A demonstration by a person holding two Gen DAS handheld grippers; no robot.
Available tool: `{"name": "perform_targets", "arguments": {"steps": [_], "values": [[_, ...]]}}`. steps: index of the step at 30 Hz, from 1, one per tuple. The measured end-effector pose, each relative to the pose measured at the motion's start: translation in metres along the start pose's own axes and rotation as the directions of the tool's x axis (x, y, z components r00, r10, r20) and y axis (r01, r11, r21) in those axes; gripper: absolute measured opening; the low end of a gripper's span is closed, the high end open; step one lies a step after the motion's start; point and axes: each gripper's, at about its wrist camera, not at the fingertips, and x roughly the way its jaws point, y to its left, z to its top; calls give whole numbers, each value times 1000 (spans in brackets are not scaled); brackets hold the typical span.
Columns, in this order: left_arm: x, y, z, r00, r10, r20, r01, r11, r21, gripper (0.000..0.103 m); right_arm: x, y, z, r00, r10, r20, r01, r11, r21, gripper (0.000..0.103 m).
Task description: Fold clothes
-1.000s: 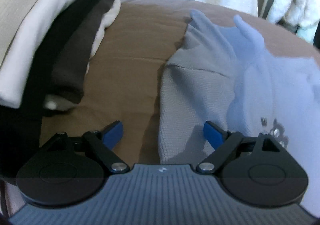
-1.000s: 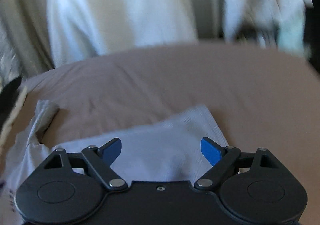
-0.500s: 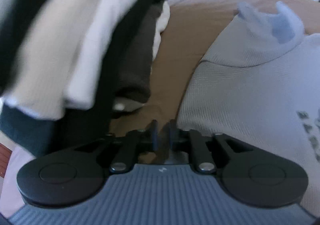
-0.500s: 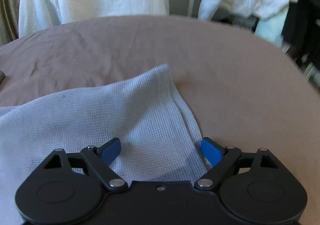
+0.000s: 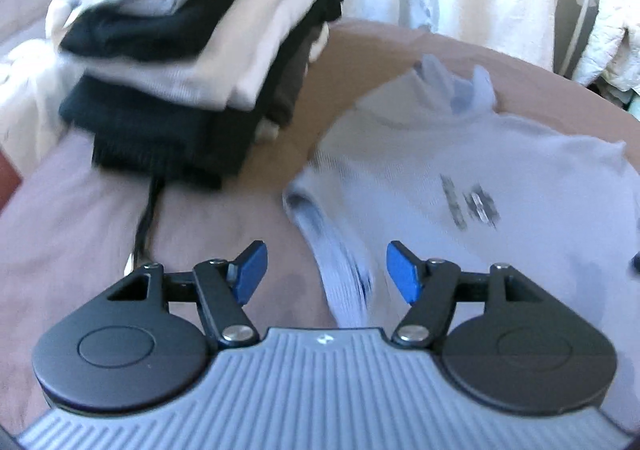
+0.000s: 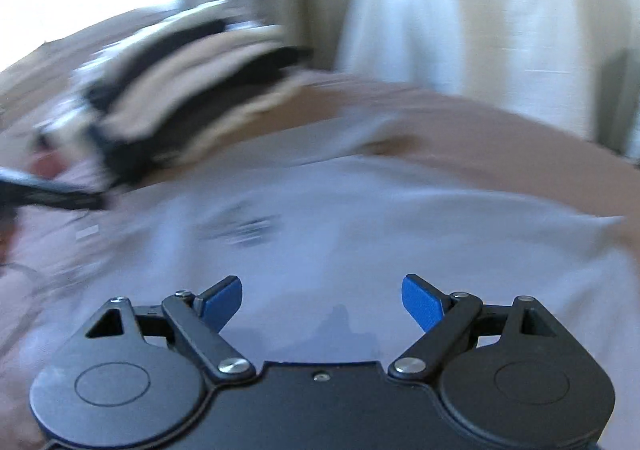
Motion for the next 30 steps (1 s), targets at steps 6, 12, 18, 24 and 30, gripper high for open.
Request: {"name": "perform_targets", "arguments": {"steps": [6,12,18,24,30], "values": [[-28,22,-70,980,-99,-174,82,991,-103,66,12,89,-18,946,274,-172,-304,935,-183,90],[-33,47,-94,973,-121,-197,87,981,-171,66,16,147,-30,882,338,-328,-446,823,-352,90],[-35,62,-84,974,-174,-147,130,955,-267,66,33,185,-53,824,374,-425,-535,760,-369,89],[-33,70,-90,947,-287,-145,212,896,-390,66,39,208,-74,861,279,-426,-489,684,-541,78],[-36,75,-89,944,-318,-83,254,868,-427,66,41,186,-51,891,307,-334,-433,797,-421,8]]}}
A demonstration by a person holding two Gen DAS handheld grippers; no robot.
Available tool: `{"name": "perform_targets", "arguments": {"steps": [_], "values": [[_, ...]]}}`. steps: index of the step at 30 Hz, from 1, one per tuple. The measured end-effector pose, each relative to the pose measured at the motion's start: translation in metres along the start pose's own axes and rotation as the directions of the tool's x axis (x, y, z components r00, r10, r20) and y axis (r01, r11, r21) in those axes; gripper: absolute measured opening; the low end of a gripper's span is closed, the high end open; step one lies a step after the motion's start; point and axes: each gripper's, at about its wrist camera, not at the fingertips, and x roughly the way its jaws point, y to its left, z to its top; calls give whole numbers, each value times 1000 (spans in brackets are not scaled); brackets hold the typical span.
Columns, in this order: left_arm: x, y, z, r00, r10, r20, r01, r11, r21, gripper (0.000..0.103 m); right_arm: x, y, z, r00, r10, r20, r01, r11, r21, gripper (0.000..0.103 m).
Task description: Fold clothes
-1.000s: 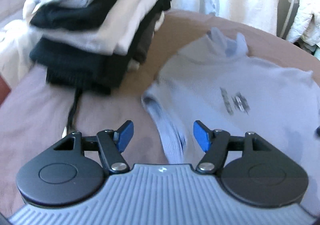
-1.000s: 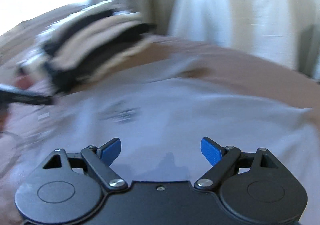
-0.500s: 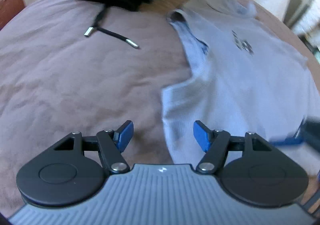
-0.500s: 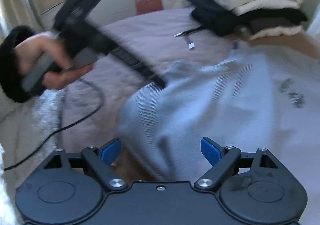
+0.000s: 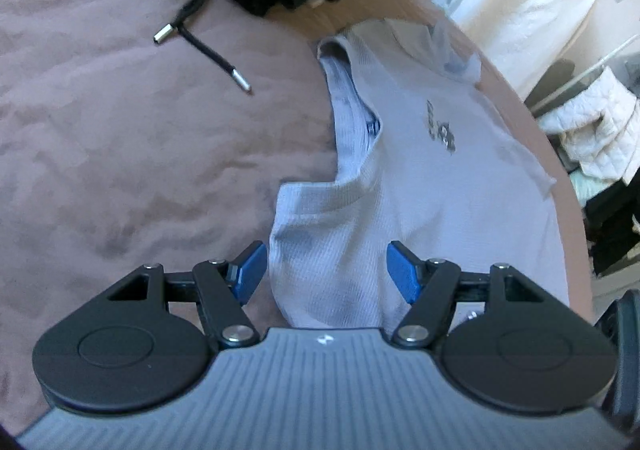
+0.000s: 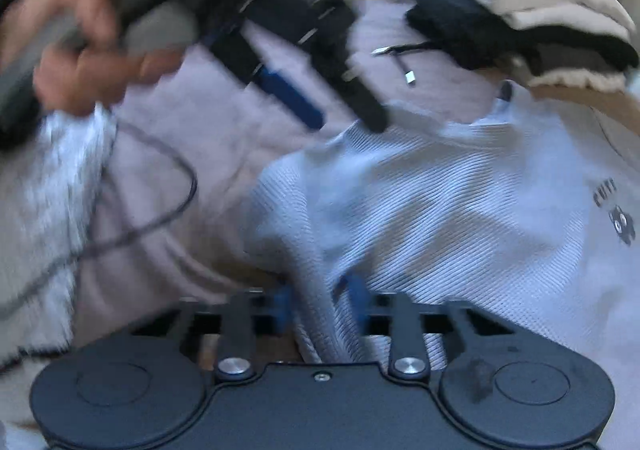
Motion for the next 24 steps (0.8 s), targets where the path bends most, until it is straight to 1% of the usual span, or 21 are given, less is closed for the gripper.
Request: {"name": "perform_targets", "arguments": {"steps": [1,3,5,6,8,9,11,12,13,14,15,17,21,23,24], "values": [[-4,0,1,999,-28,34,27,1000,6,66,-5,-5,2,1000,-22,20,21,999,27,8],[-16,-8,2,992,-62,111,57,997,50,66,-13,-19,5,997,-46,56,41,995,86,8],[-27,-19,1,982,-66,176,47,993,108,66,-20,-34,6,994,-74,81,63,989,132,8],[-30,-23,1,978,-55,200,28,990,139,70,-22,-40,8,991,-97,91,83,985,153,8],[-29,-26,0,977,-16,214,-19,987,162,71,-27,-55,11,983,-146,115,121,972,203,8],[-25,-23,1,979,-6,203,-26,988,153,71,-30,-64,12,979,-160,126,127,963,237,8],[-21,-19,1,978,-59,200,29,989,148,71,-28,-82,11,976,-171,133,124,945,303,8],[-18,-18,3,977,-100,189,72,986,150,71,-24,-88,8,974,-189,127,140,937,319,8],[-16,-19,4,976,-125,178,98,983,154,71,-20,-94,5,970,-211,119,160,928,336,8],[-13,-21,3,976,-133,175,104,981,164,71,-15,-100,1,966,-236,108,184,916,357,8],[-11,-24,3,975,-140,171,110,978,175,71,-13,-106,-3,964,-244,106,186,903,387,8],[-6,-29,1,975,-154,162,121,973,196,71,-15,-115,-9,963,-239,124,162,881,445,8],[21,-41,-9,985,-165,56,145,956,254,71,-17,-129,-17,964,-210,161,89,830,551,8],[36,-49,-18,986,-165,13,155,946,286,71,-20,-142,-21,962,-194,191,35,783,621,8],[43,-51,-20,985,-171,-9,166,942,293,71,-24,-147,-22,958,-204,202,26,763,646,8]]}}
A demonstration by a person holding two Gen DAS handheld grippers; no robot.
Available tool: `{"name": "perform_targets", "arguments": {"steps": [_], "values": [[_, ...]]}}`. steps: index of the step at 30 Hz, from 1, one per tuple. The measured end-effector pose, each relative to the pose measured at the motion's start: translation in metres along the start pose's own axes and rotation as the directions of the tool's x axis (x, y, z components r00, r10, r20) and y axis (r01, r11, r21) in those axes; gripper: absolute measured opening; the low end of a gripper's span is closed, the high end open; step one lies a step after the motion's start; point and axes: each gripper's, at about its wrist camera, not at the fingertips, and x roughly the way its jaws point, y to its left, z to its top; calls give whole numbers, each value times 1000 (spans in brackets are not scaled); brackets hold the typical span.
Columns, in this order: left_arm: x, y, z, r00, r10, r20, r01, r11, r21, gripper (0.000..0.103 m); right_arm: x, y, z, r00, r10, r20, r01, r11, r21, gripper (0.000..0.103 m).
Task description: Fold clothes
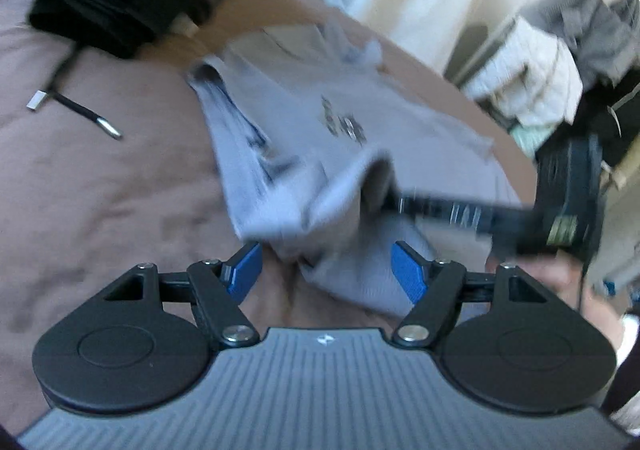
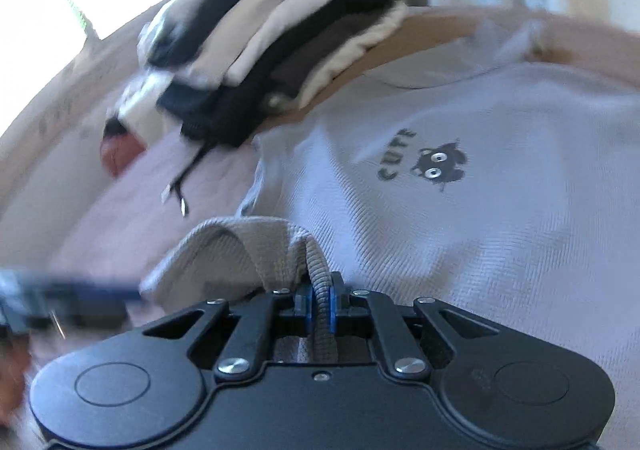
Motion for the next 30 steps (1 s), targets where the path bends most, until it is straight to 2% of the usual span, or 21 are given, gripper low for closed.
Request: {"name": "perform_targets", "arguments": {"steps": [2,3,6,7,8,9,11,12,13,14,16,17,19,20,22,23,24,27,28,30], "values": [[18,0,-2,997,-57,-54,57,998,-6,71,-6,1,8,998,-57,31,57,998,4,8],[28,1,-2,992,-95,-83,93,995,-19,71,-7,12,9,992,-119,40,122,990,-77,10],[44,9,-2,998,-44,-51,40,997,-61,71,-12,40,12,954,-284,92,298,911,-284,20],[45,10,-3,998,-43,-41,40,997,-60,71,-17,38,11,946,-305,108,324,905,-276,35],[46,11,-3,999,-42,-30,40,997,-58,71,-23,34,10,941,-318,119,339,905,-259,39],[48,12,-4,999,-42,-21,41,998,-55,70,-32,26,7,943,-312,118,331,918,-219,39],[48,5,-7,997,-71,-33,71,997,-9,60,-55,7,-2,945,-312,102,323,938,-125,38],[49,1,-9,996,-82,-40,82,996,16,43,-69,-4,-10,943,-319,91,326,942,-80,38],[50,-5,-11,997,-54,-46,57,997,61,29,-85,-15,-20,938,-337,83,342,939,-45,38],[52,-11,-14,998,-27,-50,32,994,103,27,-101,-25,-31,932,-355,74,357,934,-15,38],[52,-16,-16,999,10,-36,-5,990,140,27,-137,-42,-55,915,-398,56,398,917,21,38],[51,-18,-17,999,29,-28,-24,987,156,28,-157,-52,-68,900,-433,44,432,901,24,38],[47,-17,-15,999,48,5,-48,990,135,33,-196,-70,-93,864,-504,19,503,864,25,39],[43,-15,-15,999,48,23,-51,990,129,36,-216,-78,-103,837,-546,10,546,837,16,40],[35,-13,-15,998,45,54,-51,992,118,55,-256,-99,-120,793,-610,-11,610,792,26,41],[35,-12,-15,998,41,57,-47,992,115,59,-277,-111,-129,776,-631,-22,631,774,61,41],[35,-12,-15,998,37,60,-43,993,112,62,-295,-122,-139,771,-635,-36,635,765,112,42],[44,-14,-18,997,51,54,-57,993,107,62,-333,-152,-174,791,-608,-67,600,750,278,51],[50,-20,-17,996,83,27,-86,989,121,49,-342,-161,-186,799,-598,-58,580,742,338,54],[60,-32,-17,989,149,-26,-143,978,153,16,-353,-179,-212,816,-579,-1,507,713,484,71]]}}
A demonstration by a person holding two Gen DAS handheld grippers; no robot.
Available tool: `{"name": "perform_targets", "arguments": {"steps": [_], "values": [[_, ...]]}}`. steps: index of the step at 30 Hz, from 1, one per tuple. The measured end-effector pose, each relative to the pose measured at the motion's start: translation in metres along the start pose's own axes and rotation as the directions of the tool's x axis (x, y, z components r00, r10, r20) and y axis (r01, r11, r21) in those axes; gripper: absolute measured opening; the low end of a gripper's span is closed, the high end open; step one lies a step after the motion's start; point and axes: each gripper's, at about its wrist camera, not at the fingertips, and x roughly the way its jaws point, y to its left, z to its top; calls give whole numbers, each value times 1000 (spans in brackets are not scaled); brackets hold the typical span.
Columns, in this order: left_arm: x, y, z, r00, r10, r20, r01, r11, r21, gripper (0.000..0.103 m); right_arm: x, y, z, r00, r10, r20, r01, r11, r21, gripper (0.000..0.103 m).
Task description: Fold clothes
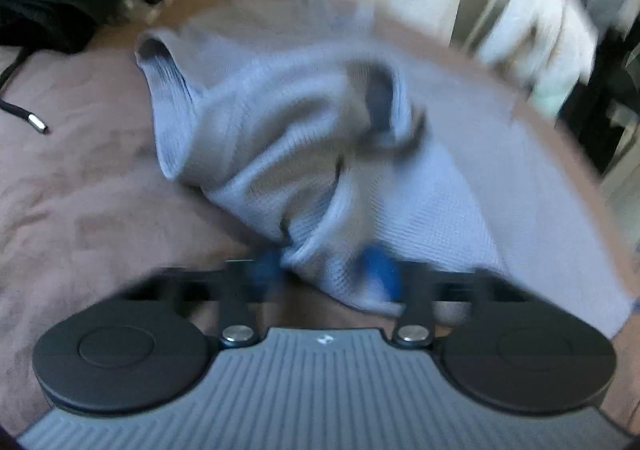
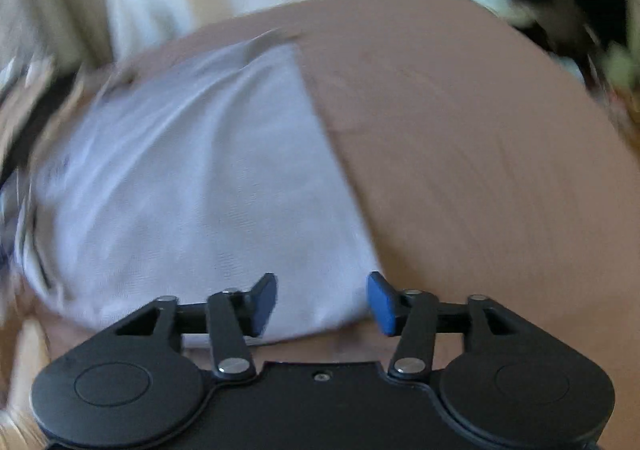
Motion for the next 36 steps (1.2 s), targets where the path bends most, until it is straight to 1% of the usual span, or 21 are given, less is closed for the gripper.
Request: {"name": "perform_targets", "arguments": {"steps": [1,2,3,4,6,8,9,10,11,13,14,17,18,20,24,28,31,32,34,35,36], "values": [[3,-7,1,999,30,-29,-29,999,16,7,6,-10,-5,999,46,8,-46,995,86,75],[-5,-15,4,998,62,-34,-61,998,23,6,11,-20,-11,996,90,20,-92,981,171,77],[-19,-22,5,996,83,-13,-83,996,17,6,17,-30,-16,990,133,36,-138,957,254,77],[-41,-27,5,996,82,40,-83,997,5,6,23,-35,-20,984,170,46,-176,935,308,77],[-95,-30,-2,986,58,154,-50,997,-56,6,34,-27,-21,977,211,30,-210,933,293,77],[-146,-34,-18,966,46,253,-21,995,-102,6,35,-16,-18,973,227,47,-232,948,219,77],[-166,-37,-28,959,69,277,-44,994,-97,6,36,-12,-17,969,241,55,-247,951,188,77],[-177,-40,-36,959,109,261,-89,992,-86,6,38,-11,-17,966,252,59,-259,949,178,77],[-180,-41,-44,966,143,215,-128,988,-83,6,41,-12,-18,965,256,59,-263,947,183,77],[-166,-40,-64,983,173,54,-168,982,-82,6,51,-16,-20,965,256,61,-264,941,213,77],[-155,-38,-75,983,183,-21,-185,979,-84,6,52,-17,-21,963,257,75,-268,936,228,77],[-127,-31,-102,967,210,-146,-226,969,-98,6,54,-19,-22,959,264,107,-283,921,268,77],[-120,-29,-105,964,205,-167,-225,968,-112,6,52,-20,-21,956,273,106,-292,916,277,77],[-115,-28,-106,967,180,-179,-204,971,-126,6,49,-22,-19,948,300,106,-318,898,305,77],[-129,-31,-99,974,179,-135,-195,975,-110,6,39,-24,-19,936,330,122,-352,872,340,77],[-136,-22,-95,979,177,-104,-191,971,-146,7,37,-14,-20,937,334,104,-350,886,303,77],[-128,-20,-96,980,172,-95,-185,972,-147,7,43,-12,-30,949,306,77,-315,901,298,78],[-126,-21,-95,980,179,-86,-189,972,-137,7,45,-10,-31,954,286,85,-299,912,281,74],[-124,-24,-90,979,189,-80,-197,974,-109,7,49,-4,-30,965,244,95,-260,935,241,11],[-130,-28,-85,979,188,-78,-193,979,-72,7,45,2,-20,971,221,93,-236,951,201,6],[-135,-33,-79,980,187,-74,-190,981,-35,7,33,8,-6,968,215,132,-233,962,145,6]]}}
